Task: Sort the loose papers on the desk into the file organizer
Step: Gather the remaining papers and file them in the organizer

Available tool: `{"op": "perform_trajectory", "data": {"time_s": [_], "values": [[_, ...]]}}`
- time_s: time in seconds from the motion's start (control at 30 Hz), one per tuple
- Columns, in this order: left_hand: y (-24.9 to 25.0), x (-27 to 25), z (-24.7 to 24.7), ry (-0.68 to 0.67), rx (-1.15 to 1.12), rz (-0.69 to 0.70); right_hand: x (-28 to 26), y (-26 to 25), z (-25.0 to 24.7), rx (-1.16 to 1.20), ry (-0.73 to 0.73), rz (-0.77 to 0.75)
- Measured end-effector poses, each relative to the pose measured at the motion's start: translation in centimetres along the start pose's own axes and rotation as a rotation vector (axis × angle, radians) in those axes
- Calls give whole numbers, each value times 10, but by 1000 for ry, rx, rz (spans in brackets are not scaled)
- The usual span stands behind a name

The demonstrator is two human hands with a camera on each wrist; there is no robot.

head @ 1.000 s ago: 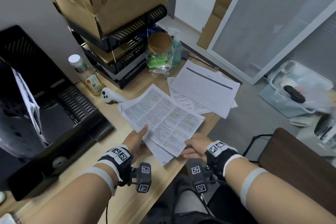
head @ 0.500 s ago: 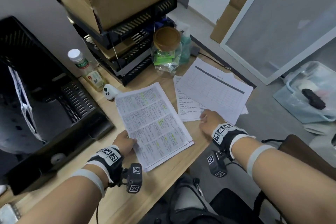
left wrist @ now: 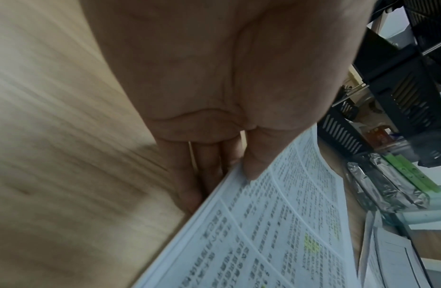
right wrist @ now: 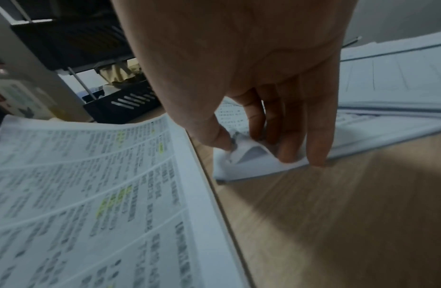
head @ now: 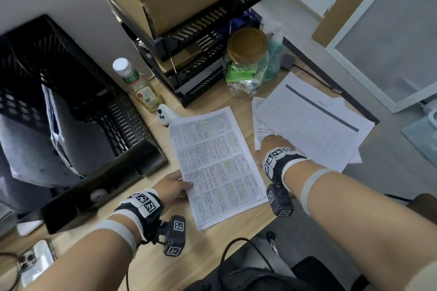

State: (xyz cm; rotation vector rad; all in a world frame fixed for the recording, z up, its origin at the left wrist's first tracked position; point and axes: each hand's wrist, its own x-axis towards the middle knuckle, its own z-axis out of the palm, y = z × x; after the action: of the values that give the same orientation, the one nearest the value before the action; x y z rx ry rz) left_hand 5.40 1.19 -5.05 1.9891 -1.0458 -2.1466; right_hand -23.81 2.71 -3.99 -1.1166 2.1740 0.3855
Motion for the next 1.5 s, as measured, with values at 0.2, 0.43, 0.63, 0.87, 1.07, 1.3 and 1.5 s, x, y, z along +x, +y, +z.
{"op": "perform_trajectory", "data": {"time_s": [0.2,0.43,0.63,0.87,1.07,1.3,1.5], "values": [[3,11,-1,61,-16,28,2,-6,-3,145,67,133],[-3,17,-14,92,12,80,14,-12,2,133,90,123],[1,18,-9,54,46,135,-13,-7,-26,221,176,-35],[15,9,19,-166,65,261,-43,-61,-46,1082,-233,-130],[20,2,29,-240,56,314,-54,-102,-25,1302,-431,-135],[7,48,14,140,151,239,-38,-16,-9,612,96,-10],[-3,60,17,106,95,161,-49,52,34,446,-31,371]]}}
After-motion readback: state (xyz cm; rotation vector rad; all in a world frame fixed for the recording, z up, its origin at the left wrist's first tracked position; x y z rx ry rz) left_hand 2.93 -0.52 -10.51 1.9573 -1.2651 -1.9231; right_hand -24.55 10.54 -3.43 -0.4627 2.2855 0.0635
